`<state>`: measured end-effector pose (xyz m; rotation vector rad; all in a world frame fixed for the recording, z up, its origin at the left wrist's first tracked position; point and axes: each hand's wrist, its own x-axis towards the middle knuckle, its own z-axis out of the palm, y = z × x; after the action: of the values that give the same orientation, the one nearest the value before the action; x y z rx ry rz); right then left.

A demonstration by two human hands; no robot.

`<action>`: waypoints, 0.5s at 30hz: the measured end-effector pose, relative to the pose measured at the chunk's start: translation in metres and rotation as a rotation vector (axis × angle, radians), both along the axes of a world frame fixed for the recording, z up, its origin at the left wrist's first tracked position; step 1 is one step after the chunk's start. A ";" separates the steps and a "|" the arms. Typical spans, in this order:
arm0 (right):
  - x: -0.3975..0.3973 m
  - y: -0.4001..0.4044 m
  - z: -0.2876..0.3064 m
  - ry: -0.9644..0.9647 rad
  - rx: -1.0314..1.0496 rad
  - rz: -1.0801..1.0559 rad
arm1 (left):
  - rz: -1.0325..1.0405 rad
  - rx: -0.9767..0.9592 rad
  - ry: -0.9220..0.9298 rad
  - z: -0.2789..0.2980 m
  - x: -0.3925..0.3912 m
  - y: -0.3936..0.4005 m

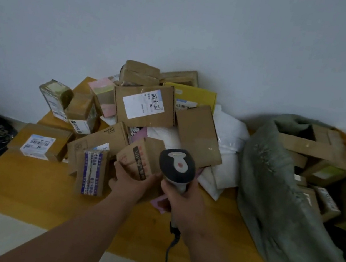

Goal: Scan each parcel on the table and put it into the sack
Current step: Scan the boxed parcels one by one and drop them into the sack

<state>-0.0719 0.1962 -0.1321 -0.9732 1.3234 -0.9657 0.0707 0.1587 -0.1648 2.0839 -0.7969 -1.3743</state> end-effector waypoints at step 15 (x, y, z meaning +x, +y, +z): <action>0.004 0.046 0.031 -0.217 0.041 -0.517 | -0.053 -0.056 1.054 0.062 0.032 0.048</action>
<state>-0.0683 0.2427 -0.1011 -0.4782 1.4293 -1.3851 0.1030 0.2066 -0.1028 1.0081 -0.4013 -2.1028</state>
